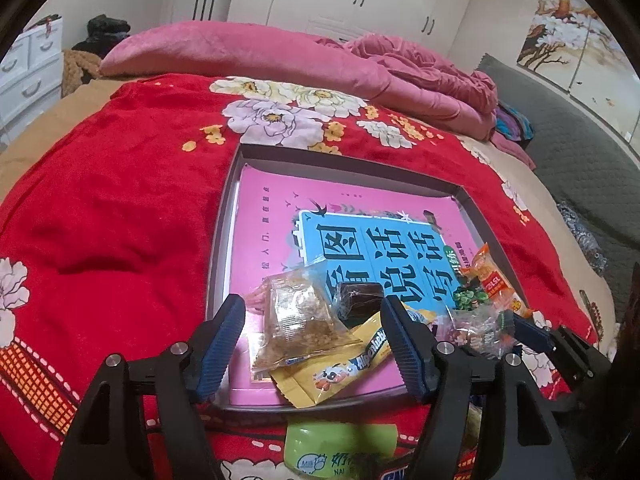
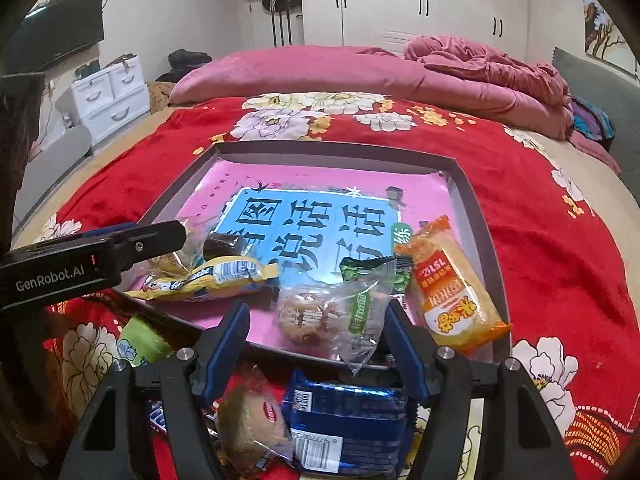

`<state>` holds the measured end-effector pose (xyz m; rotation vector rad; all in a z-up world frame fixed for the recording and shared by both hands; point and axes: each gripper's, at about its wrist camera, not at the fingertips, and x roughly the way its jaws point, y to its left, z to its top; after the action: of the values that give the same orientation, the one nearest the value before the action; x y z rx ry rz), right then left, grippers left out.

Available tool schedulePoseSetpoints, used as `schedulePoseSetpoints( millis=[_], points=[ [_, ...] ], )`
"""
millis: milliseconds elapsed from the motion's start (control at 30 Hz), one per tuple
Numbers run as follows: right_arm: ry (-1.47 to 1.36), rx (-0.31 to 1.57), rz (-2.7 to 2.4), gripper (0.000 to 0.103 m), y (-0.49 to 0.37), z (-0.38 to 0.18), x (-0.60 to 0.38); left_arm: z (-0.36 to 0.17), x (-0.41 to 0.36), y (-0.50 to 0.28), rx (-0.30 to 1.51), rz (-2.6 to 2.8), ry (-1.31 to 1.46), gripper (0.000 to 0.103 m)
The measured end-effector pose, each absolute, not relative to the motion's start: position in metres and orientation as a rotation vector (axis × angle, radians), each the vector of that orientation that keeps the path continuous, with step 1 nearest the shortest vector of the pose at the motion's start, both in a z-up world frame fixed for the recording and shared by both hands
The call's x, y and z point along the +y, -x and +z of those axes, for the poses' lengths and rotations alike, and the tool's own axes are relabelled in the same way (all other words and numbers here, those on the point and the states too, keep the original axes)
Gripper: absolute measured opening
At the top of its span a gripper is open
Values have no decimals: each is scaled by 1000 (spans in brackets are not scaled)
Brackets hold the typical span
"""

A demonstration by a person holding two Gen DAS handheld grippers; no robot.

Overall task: Organize snacks
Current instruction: 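Pull both open tools back from the tray toward the snack pile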

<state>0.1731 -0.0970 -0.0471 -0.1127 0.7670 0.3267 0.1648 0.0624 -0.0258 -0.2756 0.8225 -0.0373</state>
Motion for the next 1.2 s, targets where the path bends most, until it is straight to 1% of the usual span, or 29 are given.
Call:
schedulePoseSetpoints(
  millis=[167, 233, 633, 1000, 1200],
  points=[
    [59, 750, 314, 68, -174, -42, -108, -21, 64, -160, 802, -31, 279, 72],
    [42, 743, 305, 68, -174, -39, -113, -19, 64, -158, 790, -19, 275, 78],
    [59, 736, 190, 68, -168, -34, -136, -13, 68, -148, 767, -3, 278, 78],
    [108, 804, 162, 69, -181, -51, -127, -9, 56, -142, 766, -18, 232, 79],
    [81, 757, 196, 69, -176, -43, -128, -7, 56, -138, 754, -15, 232, 80]
  ],
)
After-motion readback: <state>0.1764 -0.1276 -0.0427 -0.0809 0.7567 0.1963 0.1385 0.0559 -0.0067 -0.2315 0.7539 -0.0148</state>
